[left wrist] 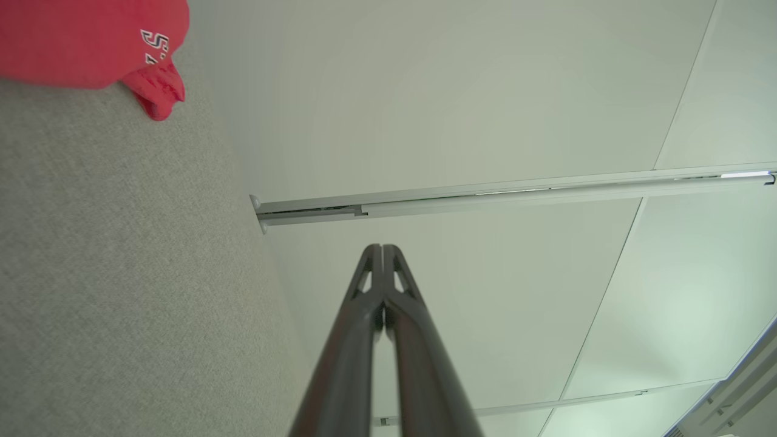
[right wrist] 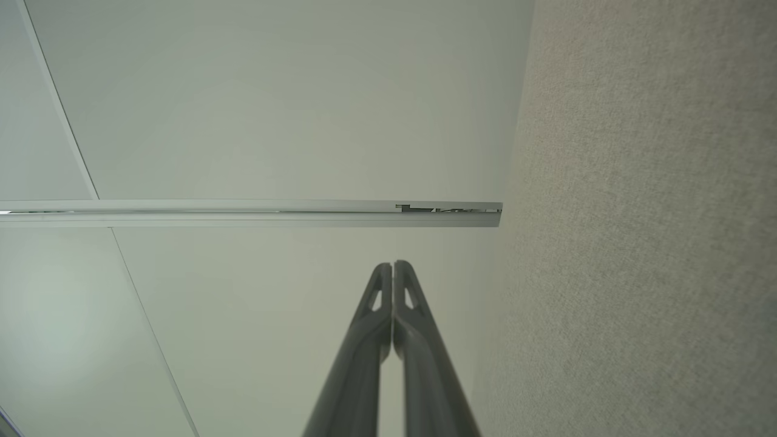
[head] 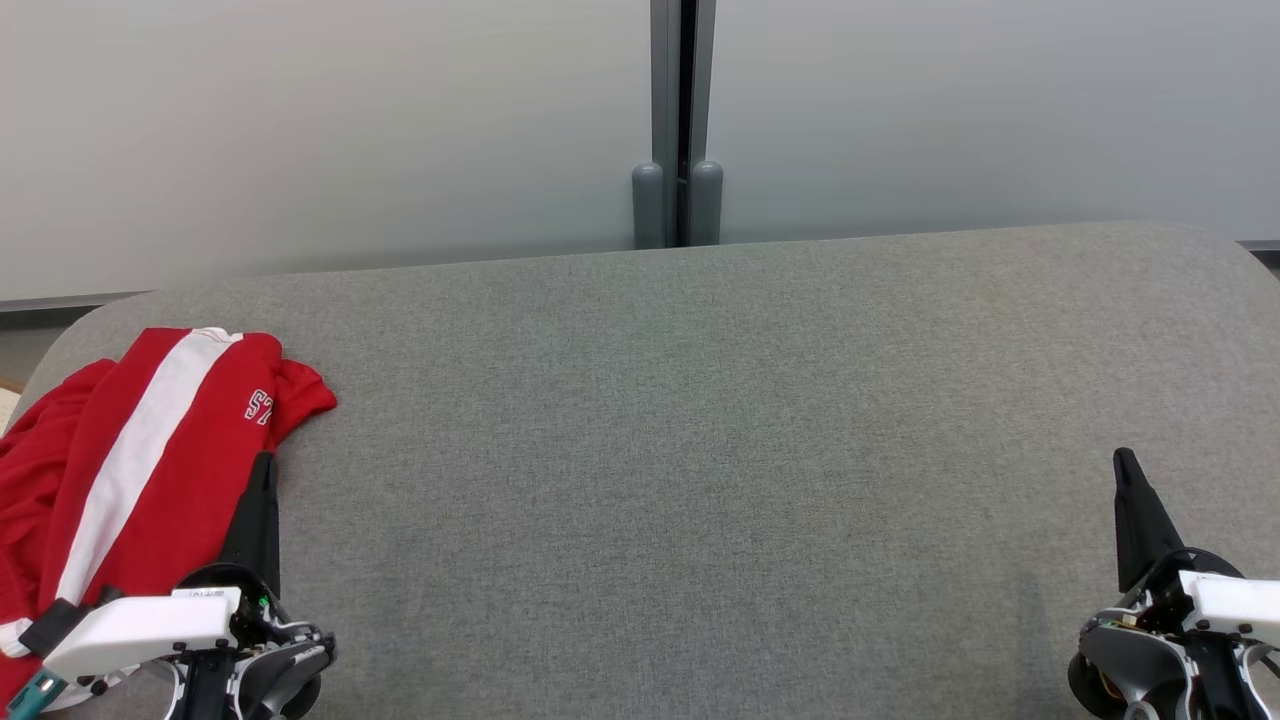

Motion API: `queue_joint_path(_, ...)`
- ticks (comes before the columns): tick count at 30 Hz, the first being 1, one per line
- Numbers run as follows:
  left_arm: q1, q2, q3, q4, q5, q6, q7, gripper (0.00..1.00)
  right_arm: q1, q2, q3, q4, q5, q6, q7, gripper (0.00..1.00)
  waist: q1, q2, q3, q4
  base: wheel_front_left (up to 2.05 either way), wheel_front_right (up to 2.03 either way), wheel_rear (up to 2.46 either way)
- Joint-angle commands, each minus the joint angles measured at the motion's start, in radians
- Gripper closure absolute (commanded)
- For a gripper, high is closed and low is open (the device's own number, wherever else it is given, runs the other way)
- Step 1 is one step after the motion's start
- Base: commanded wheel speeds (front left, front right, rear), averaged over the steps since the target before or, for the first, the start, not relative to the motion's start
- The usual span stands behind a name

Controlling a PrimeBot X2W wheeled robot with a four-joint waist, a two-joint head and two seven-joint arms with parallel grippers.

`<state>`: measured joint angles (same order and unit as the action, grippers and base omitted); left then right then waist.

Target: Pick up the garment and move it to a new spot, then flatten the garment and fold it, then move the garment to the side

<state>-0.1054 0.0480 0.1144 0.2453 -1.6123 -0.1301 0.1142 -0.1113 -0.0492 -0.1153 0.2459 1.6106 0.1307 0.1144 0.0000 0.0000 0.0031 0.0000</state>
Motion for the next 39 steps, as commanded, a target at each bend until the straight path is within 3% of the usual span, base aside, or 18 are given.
queue_joint_path(1,-0.008,0.003,0.002,0.000,0.000,-0.005,0.002,1.00,0.008,-0.001,0.001,-0.004,0.004,0.000,0.001,1.00,0.0000,0.0000,0.000,0.000,0.00,0.00,0.00)
queue_joint_path(39,-0.008,0.003,0.002,0.000,0.000,-0.005,0.002,1.00,0.008,-0.001,0.001,-0.004,0.004,0.000,0.001,1.00,0.0000,0.0000,0.000,0.000,0.00,0.00,0.00)
